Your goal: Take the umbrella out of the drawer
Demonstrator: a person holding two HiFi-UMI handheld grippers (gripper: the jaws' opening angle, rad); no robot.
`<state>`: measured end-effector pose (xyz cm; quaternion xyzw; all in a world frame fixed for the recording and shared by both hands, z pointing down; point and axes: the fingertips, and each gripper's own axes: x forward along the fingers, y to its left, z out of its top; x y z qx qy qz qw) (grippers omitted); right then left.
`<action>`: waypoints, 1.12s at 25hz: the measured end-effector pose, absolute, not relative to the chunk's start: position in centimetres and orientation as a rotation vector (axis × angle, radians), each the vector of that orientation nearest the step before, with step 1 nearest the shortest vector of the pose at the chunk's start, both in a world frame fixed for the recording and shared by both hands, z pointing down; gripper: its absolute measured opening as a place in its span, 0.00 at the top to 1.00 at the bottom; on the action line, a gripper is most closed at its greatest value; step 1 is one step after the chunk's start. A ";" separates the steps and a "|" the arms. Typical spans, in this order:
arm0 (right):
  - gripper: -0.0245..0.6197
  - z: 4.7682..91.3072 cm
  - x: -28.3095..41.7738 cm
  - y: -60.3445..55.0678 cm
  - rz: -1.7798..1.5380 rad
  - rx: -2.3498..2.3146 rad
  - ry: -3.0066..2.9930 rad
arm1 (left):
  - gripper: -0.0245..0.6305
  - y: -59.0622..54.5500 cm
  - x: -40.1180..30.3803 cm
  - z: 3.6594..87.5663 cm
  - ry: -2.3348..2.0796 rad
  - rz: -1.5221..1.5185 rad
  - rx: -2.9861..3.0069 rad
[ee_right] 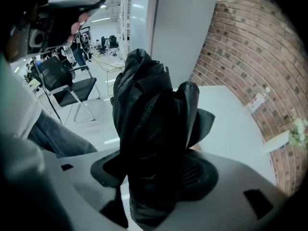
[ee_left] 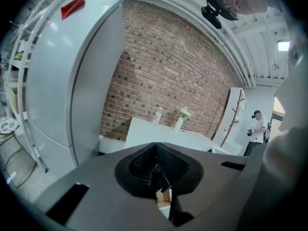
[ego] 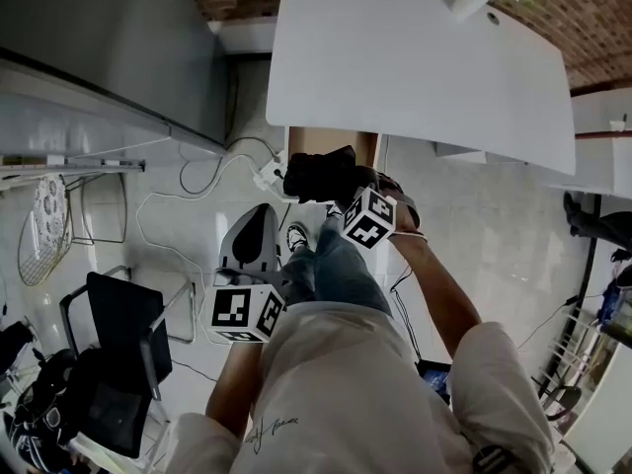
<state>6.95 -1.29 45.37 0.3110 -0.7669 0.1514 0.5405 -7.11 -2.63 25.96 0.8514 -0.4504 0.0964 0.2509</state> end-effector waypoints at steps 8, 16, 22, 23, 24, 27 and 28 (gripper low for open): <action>0.52 43.1 6.7 -0.4 0.378 0.777 -1.850 | 0.93 -1.9 -6.6 25.0 -1.193 0.252 2.345; 0.52 40.4 7.2 -0.2 0.397 0.858 -1.878 | 0.93 -1.8 -6.4 23.8 -1.183 0.232 2.378; 0.52 38.4 7.9 0.0 0.412 0.899 -1.906 | 0.93 -1.7 -5.9 23.2 -1.173 0.227 2.393; 0.52 38.0 8.2 -0.1 0.412 0.908 -1.908 | 0.93 -1.8 -5.7 23.0 -1.173 0.222 2.397; 0.52 37.6 8.4 -0.2 0.412 0.916 -1.911 | 0.93 -1.9 -5.6 22.8 -1.173 0.218 2.401; 0.52 36.6 8.3 -0.3 0.419 0.948 -1.927 | 0.93 -1.9 -5.7 22.5 -1.177 0.218 2.410; 0.52 36.3 8.3 -0.4 0.420 0.961 -1.932 | 0.93 -1.8 -5.8 22.5 -1.177 0.217 2.413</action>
